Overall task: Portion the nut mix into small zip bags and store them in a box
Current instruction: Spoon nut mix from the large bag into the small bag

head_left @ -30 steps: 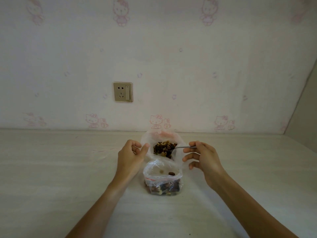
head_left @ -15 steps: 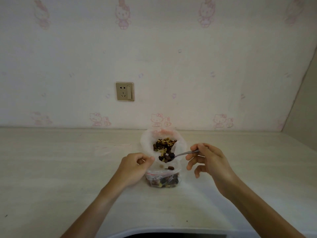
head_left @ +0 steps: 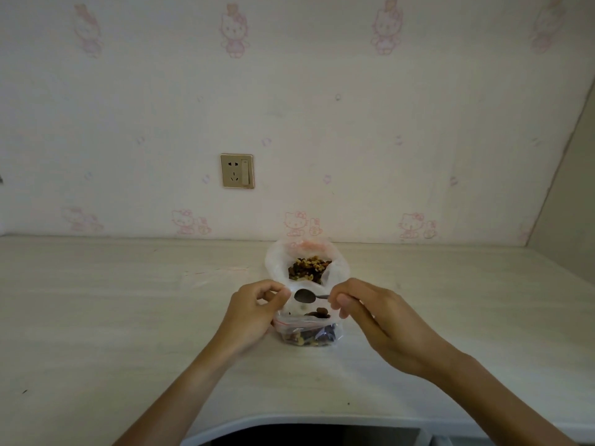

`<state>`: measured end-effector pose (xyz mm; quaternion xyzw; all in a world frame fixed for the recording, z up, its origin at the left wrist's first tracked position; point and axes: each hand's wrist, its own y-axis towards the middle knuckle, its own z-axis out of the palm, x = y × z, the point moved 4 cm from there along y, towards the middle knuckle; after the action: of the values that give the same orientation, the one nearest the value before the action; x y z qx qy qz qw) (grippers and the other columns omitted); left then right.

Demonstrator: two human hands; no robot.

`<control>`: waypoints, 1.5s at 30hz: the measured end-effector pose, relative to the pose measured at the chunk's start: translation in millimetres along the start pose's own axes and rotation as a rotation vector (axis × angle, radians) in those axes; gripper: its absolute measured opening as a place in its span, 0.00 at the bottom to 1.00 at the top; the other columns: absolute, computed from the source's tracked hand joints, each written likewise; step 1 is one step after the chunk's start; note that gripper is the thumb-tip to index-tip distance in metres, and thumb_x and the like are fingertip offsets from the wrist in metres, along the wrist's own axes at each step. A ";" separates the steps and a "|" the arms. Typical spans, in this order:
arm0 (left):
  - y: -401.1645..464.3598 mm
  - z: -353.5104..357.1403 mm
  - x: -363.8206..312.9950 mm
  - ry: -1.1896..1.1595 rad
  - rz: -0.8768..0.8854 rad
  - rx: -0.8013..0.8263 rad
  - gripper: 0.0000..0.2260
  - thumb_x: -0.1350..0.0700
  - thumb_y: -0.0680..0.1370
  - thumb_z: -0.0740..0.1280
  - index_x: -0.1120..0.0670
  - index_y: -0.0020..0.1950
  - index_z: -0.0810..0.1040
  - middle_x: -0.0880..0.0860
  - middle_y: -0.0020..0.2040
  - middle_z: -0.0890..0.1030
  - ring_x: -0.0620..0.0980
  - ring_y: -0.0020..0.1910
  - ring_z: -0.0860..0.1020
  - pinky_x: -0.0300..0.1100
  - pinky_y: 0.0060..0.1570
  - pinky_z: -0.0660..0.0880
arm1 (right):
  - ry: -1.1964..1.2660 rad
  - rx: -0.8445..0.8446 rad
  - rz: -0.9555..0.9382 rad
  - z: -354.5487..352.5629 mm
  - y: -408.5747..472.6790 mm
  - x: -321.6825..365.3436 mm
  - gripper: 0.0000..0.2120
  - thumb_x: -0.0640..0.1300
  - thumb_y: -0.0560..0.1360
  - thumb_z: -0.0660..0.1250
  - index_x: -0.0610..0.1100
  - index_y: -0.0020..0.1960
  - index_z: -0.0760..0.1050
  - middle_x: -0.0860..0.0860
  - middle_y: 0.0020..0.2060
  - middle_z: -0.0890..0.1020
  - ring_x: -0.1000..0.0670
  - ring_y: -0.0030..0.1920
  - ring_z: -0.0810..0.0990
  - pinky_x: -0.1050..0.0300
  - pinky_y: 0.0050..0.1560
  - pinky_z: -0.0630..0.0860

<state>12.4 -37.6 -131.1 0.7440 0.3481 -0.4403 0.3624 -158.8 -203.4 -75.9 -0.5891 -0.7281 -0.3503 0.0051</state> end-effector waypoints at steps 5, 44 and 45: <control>4.0 -3.5 1.9 0.141 0.009 -0.017 0.07 0.46 0.81 0.70 0.45 0.46 0.85 0.46 0.40 0.85 0.41 0.37 0.83 0.28 0.35 0.74 | 0.496 -0.253 0.233 -2.6 8.1 -21.7 0.16 0.50 0.84 0.55 0.44 0.53 0.78 0.47 0.43 0.83 0.46 0.43 0.84 0.50 0.32 0.78; 64.6 16.9 21.4 -0.299 -0.210 0.074 0.06 0.54 0.82 0.70 0.49 0.58 0.84 0.52 0.47 0.88 0.52 0.46 0.87 0.39 0.42 0.82 | 0.648 -0.476 0.831 80.7 73.2 -109.4 0.15 0.46 0.86 0.59 0.41 0.48 0.81 0.50 0.38 0.88 0.55 0.30 0.82 0.52 0.43 0.81; 64.5 17.5 20.3 -0.313 -0.213 0.075 0.06 0.53 0.82 0.70 0.48 0.58 0.85 0.52 0.47 0.88 0.53 0.46 0.87 0.39 0.42 0.82 | 0.649 -0.487 0.832 82.0 73.6 -110.6 0.15 0.46 0.86 0.60 0.41 0.48 0.81 0.50 0.37 0.88 0.55 0.33 0.83 0.50 0.46 0.82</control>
<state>66.8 -80.2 -140.7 0.6386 0.3476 -0.5991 0.3353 -28.3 -251.1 -147.2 -0.6724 -0.2950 -0.6388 0.2296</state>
